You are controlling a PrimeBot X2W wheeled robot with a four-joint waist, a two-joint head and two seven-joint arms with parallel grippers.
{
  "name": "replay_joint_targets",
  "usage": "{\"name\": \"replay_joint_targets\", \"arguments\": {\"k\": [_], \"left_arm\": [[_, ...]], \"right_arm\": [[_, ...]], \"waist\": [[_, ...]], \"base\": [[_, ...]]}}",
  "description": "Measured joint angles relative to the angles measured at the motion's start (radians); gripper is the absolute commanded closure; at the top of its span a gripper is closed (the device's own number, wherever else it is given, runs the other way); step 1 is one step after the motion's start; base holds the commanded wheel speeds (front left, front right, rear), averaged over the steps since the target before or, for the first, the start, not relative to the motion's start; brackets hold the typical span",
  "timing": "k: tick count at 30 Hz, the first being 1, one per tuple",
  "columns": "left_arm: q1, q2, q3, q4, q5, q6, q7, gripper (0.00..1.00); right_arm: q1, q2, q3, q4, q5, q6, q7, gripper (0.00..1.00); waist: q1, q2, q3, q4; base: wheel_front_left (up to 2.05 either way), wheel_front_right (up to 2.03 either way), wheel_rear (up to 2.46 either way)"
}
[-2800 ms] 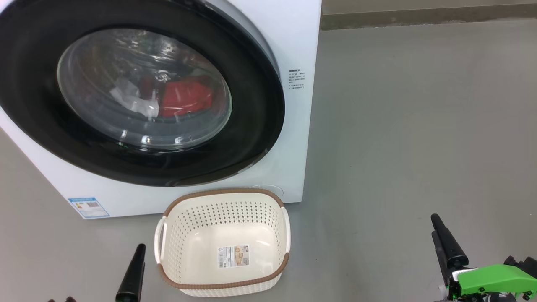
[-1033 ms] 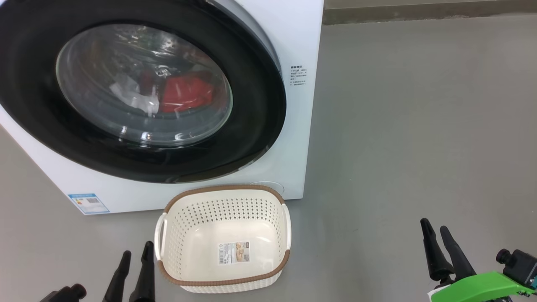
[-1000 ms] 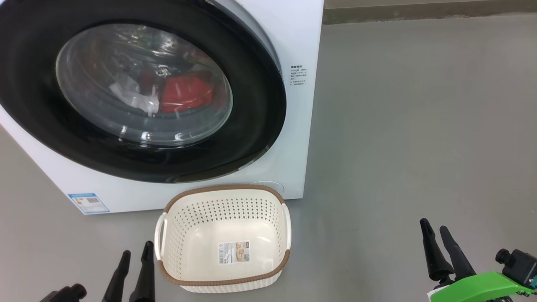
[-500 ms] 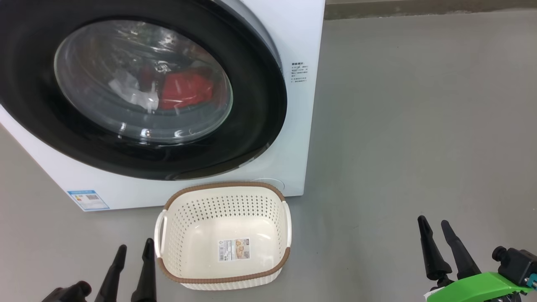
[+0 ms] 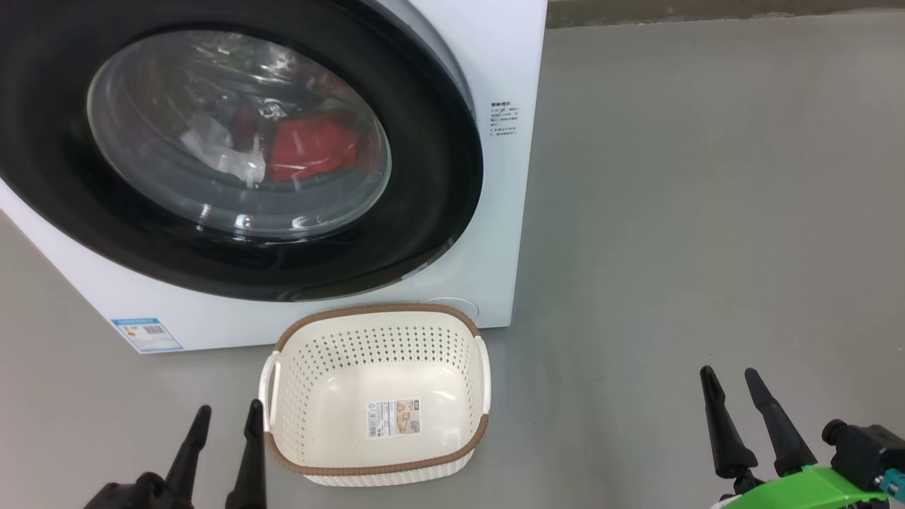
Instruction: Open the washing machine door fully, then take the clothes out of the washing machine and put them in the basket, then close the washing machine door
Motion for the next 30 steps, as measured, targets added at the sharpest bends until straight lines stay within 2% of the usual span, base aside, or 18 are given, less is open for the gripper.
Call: {"name": "replay_joint_targets", "arguments": {"k": [21, 30], "left_arm": [[0.016, 0.003, 0.009, 0.023, 0.154, -0.003, -0.06, 0.0], [0.017, 0.004, 0.009, 0.046, 0.143, -0.003, -0.06, 0.0]], "right_arm": [[0.047, 0.0, -0.045, -0.02, -0.176, 0.0, -0.056, 0.0], [0.064, 0.005, -0.071, -0.019, -0.181, 0.0, -0.058, 0.0]], "waist": [[0.0, 0.0, 0.0, 0.003], [0.0, 0.0, -0.001, 0.002]], "base": [[0.0, 0.0, 0.0], [0.0, 0.0, 0.0]]}}
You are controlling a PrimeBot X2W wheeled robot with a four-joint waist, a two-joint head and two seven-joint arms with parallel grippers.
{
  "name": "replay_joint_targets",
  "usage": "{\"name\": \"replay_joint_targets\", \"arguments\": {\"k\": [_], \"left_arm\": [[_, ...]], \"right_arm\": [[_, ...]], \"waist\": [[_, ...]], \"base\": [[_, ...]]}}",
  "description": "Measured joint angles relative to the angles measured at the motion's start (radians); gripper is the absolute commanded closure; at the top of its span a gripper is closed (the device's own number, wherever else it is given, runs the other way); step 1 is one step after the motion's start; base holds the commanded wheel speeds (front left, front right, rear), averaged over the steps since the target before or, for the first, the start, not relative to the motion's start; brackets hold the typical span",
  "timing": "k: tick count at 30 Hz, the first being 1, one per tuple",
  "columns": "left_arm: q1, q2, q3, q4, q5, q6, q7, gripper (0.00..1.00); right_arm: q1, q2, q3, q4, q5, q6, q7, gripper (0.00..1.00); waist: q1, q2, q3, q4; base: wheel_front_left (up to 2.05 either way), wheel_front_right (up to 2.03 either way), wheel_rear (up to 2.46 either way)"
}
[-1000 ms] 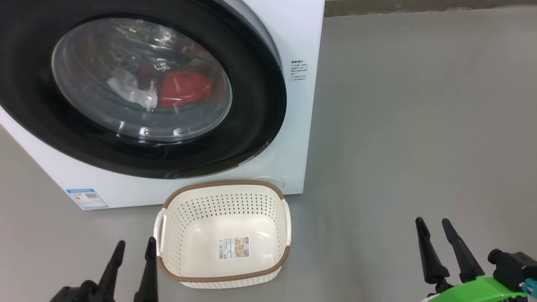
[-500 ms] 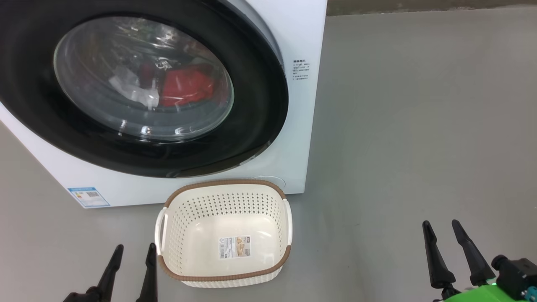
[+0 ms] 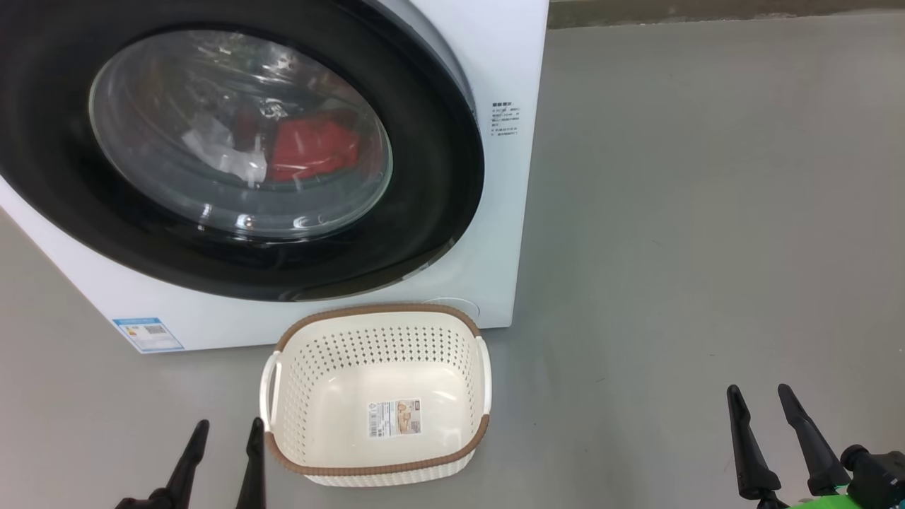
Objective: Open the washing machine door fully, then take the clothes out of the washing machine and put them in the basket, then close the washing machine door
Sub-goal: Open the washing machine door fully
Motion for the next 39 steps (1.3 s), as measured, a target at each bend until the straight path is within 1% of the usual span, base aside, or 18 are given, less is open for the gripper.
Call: {"name": "replay_joint_targets", "arguments": {"k": [9, 11, 12, 13, 16, 19, 24, 31, 39], "left_arm": [[0.0, 0.007, -0.009, 0.005, -0.001, 0.0, 0.0, 0.0], [0.0, 0.008, -0.012, 0.004, -0.001, 0.0, 0.0, 0.0], [0.0, 0.008, -0.012, 0.004, -0.001, 0.0, 0.0, 0.0], [0.0, 0.01, -0.015, 0.004, -0.001, 0.0, 0.0, 0.0], [0.0, 0.012, -0.021, 0.002, -0.001, 0.0, 0.0, 0.0], [-0.002, 0.012, -0.027, -0.002, -0.001, 0.0, 0.0, 0.0], [-0.014, 0.013, -0.055, -0.004, -0.003, 0.0, 0.0, 0.0], [-0.079, 0.014, -0.096, -0.022, -0.022, 0.0, 0.0, 0.0], [-0.152, 0.027, -0.118, -0.034, -0.063, 0.0, 0.0, 0.0]], "right_arm": [[0.0, 0.003, 0.0, -0.001, 0.002, 0.0, 0.0, 0.0], [0.0, 0.005, 0.002, -0.003, 0.021, 0.0, 0.0, 0.0], [0.0, 0.006, 0.006, -0.003, 0.032, 0.0, -0.001, 0.75], [-0.002, 0.007, 0.007, -0.003, 0.038, 0.0, -0.001, 1.0], [-0.023, 0.011, 0.014, -0.008, 0.067, 0.0, -0.001, 1.0], [-0.085, 0.011, 0.031, -0.011, 0.083, 0.0, -0.001, 1.0], [-0.238, 0.01, 0.066, -0.011, 0.128, 0.0, -0.002, 1.0], [-0.457, 0.002, 0.126, 0.028, 0.232, 0.0, -0.004, 1.0], [-0.701, -0.021, 0.189, 0.103, 0.238, 0.0, -0.005, 1.0]], "waist": [[0.0, 0.0, -0.002, -0.006], [0.0, 0.0, 0.0, -0.007], [0.0, 0.0, 0.002, -0.007], [0.0, 0.0, 0.004, -0.007], [0.0, 0.0, 0.013, -0.008], [0.0, 0.0, 0.029, -0.006], [0.0, -0.0001, 0.063, -0.002], [0.0, 0.0, 0.122, 0.018], [0.0, 0.0, 0.215, 0.054]], "base": [[0.0, 0.0, 0.0], [0.0, 0.0, 0.0], [0.0, 0.0, 0.0], [0.0, 0.0, 0.0], [0.0, 0.0, 0.0], [0.0, 0.0, 0.0], [0.0, 0.0, 0.0], [0.0, 0.0, 0.0], [0.0, 0.0, 0.0]]}}
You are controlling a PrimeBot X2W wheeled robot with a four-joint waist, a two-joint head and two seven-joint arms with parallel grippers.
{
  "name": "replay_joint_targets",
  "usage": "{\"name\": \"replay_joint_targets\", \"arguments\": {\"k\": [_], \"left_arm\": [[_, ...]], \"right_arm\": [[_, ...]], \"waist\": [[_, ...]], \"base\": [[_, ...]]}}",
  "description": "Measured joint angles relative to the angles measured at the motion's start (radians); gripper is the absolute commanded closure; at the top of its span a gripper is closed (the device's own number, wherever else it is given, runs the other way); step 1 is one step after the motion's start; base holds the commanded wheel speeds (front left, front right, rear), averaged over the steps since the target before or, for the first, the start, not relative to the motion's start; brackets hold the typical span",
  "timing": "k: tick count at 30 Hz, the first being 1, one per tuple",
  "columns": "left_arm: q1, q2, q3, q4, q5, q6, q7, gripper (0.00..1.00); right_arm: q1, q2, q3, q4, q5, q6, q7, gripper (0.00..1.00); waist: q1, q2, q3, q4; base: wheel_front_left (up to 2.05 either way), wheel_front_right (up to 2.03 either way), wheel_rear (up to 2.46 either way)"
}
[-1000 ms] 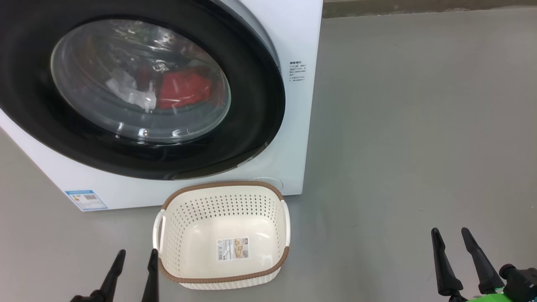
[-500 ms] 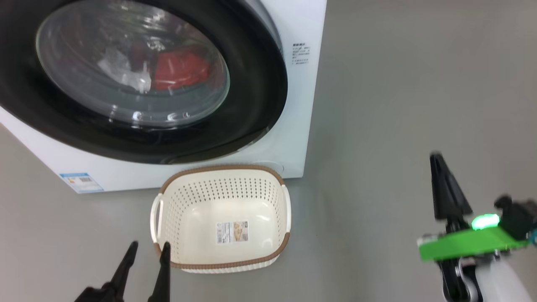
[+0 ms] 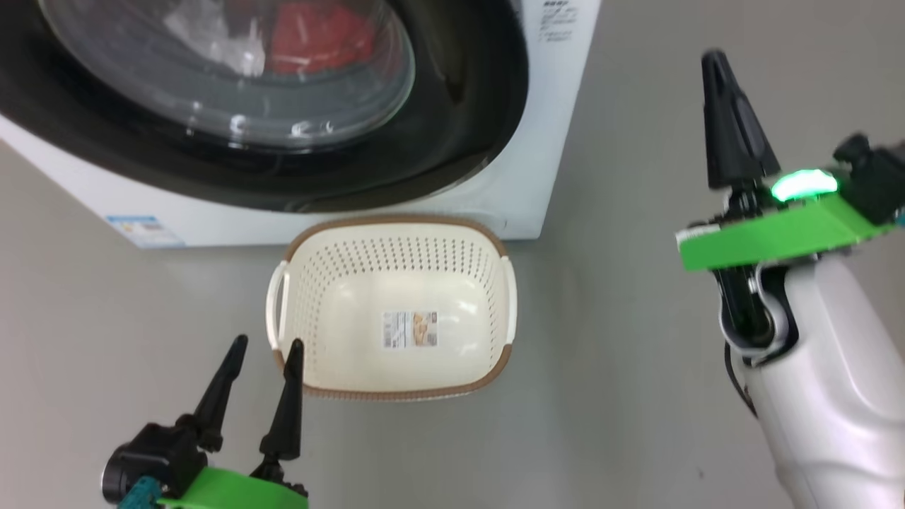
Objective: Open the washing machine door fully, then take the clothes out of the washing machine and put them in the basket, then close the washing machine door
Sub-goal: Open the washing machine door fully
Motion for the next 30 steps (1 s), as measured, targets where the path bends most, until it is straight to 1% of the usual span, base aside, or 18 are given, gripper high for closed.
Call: {"name": "replay_joint_targets", "arguments": {"k": [4, 7, 9, 12, 16, 21, 22, 26, 27, 30], "left_arm": [[-0.03, 0.0, -0.013, 0.0, -0.007, 0.0, 0.0, 0.0], [-0.057, 0.0, -0.026, -0.004, -0.014, 0.0, 0.0, 0.0], [-0.067, -0.001, -0.03, -0.008, -0.02, 0.0, 0.0, 0.0], [-0.078, -0.001, -0.037, -0.008, -0.027, 0.0, 0.0, 0.0], [-0.098, -0.004, -0.043, -0.008, -0.044, 0.0, 0.0, 0.0], [-0.122, -0.009, -0.047, -0.008, -0.046, 0.0, 0.0, 0.0], [-0.128, -0.01, -0.05, -0.008, -0.049, 0.0, 0.0, 0.0], [-0.142, -0.012, -0.056, -0.008, -0.053, 0.0, 0.0, 0.0], [-0.142, -0.012, -0.056, -0.008, -0.053, 0.0, 0.0, 0.0], [-0.144, -0.013, -0.058, -0.007, -0.053, 0.0, 0.0, 0.0]], "right_arm": [[-0.086, -0.015, 0.022, 0.044, 0.018, 0.0, 0.0, 1.0], [-0.146, -0.03, 0.052, 0.082, 0.061, 0.0, -0.001, 1.0], [-0.186, -0.044, 0.093, 0.109, 0.112, 0.0, -0.001, 1.0], [-0.246, -0.076, 0.169, 0.14, 0.219, 0.0, 0.007, 1.0], [-0.324, -0.124, 0.239, 0.156, 0.353, 0.0, 0.051, 1.0], [-0.401, -0.172, 0.307, 0.162, 0.485, 0.0, 0.1, 1.0], [-0.426, -0.186, 0.334, 0.16, 0.544, 0.0, 0.136, 1.0], [-0.463, -0.21, 0.37, 0.156, 0.63, 0.0, 0.181, 1.0], [-0.463, -0.21, 0.37, 0.156, 0.63, 0.0, 0.181, 1.0], [-0.499, -0.233, 0.398, 0.161, 0.687, 0.0, 0.21, 1.0]], "waist": [[0.0, 0.0, 0.046, 0.023], [0.0, 0.0, 0.078, 0.042], [0.0, 0.0, 0.098, 0.055], [0.0, 0.0, 0.126, 0.073], [0.0, 0.0, 0.16, 0.095], [0.0, 0.0, 0.197, 0.116], [0.0, 0.0, 0.21, 0.122], [0.0, 0.0, 0.23, 0.132], [0.0, 0.0, 0.23, 0.132], [0.0, 0.0, 0.243, 0.137]], "base": [[0.0, 0.0, 0.0], [0.0, 0.0, 0.0], [0.0, 0.0, 0.0], [0.0, 0.0, 0.0], [0.0, 0.0, 0.0], [0.0, 0.0, 0.0], [0.0, 0.0, 0.0], [0.0, 0.0, 0.0], [0.0, 0.0, 0.0], [0.0, 0.0, 0.0]]}}
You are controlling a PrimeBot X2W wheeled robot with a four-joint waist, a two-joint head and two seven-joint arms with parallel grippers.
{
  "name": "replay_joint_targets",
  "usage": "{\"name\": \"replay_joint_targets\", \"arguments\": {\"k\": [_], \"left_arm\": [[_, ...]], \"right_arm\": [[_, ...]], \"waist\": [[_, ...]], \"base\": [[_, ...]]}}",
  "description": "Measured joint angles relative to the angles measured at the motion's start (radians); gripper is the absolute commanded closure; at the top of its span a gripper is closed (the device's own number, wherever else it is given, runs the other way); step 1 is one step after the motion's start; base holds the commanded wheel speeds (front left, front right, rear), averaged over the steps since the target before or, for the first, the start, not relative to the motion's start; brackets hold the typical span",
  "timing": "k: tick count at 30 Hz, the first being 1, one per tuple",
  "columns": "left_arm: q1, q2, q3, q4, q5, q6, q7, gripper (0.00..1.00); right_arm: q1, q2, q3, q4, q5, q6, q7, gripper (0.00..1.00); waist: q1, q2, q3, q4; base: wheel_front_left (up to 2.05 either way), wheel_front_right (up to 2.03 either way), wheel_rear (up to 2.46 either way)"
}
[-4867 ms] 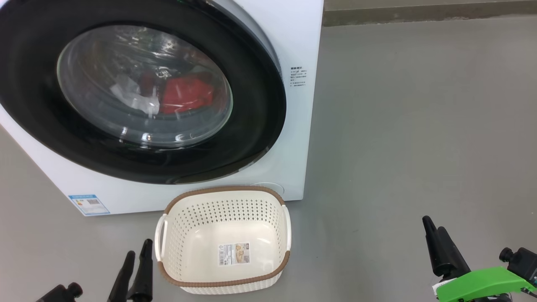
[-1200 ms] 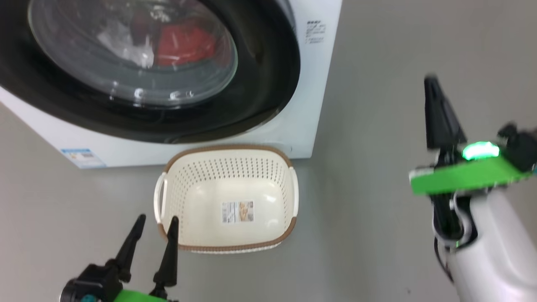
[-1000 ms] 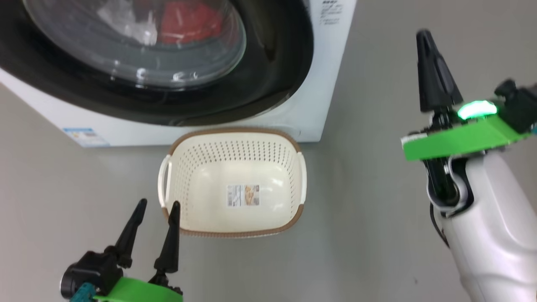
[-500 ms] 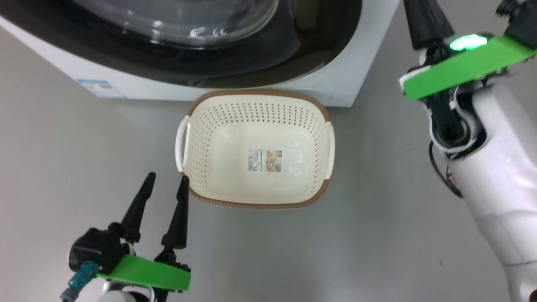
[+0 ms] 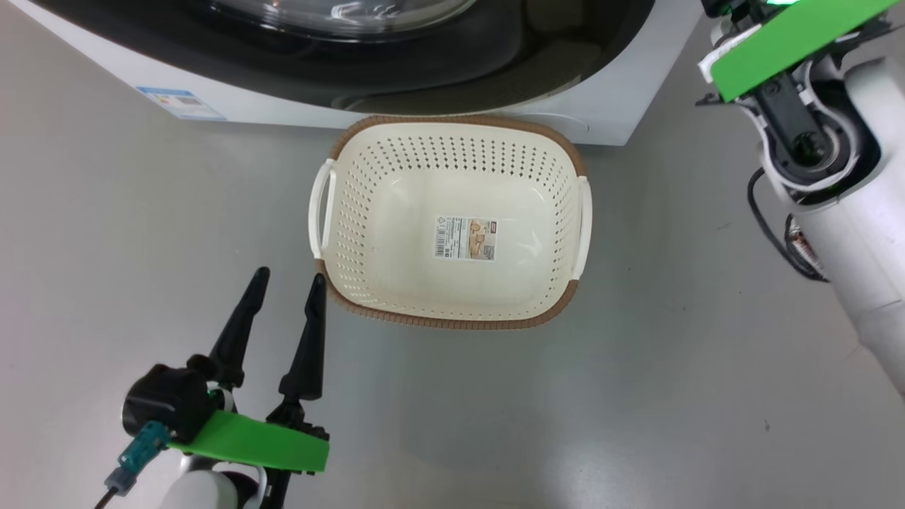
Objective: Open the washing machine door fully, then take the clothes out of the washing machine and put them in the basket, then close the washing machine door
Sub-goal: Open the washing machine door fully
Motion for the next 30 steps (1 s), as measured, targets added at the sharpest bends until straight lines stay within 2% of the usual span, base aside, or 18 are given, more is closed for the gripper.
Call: {"name": "replay_joint_targets", "arguments": {"k": [21, 30], "left_arm": [[-0.019, -0.002, -0.01, 0.01, -0.008, 0.0, 0.0, 0.0], [-0.008, -0.002, -0.013, 0.012, -0.007, 0.0, 0.0, 0.0]], "right_arm": [[-0.028, -0.051, 0.06, 0.011, 0.268, -0.008, 0.212, 1.0], [0.024, -0.051, 0.065, -0.016, 0.319, -0.008, 0.288, 1.0]], "waist": [[0.0, 0.0, -0.032, 0.011], [0.0, 0.0, -0.079, 0.011]], "base": [[0.0, 0.0, 0.0], [0.0, 0.0, 0.0]]}}
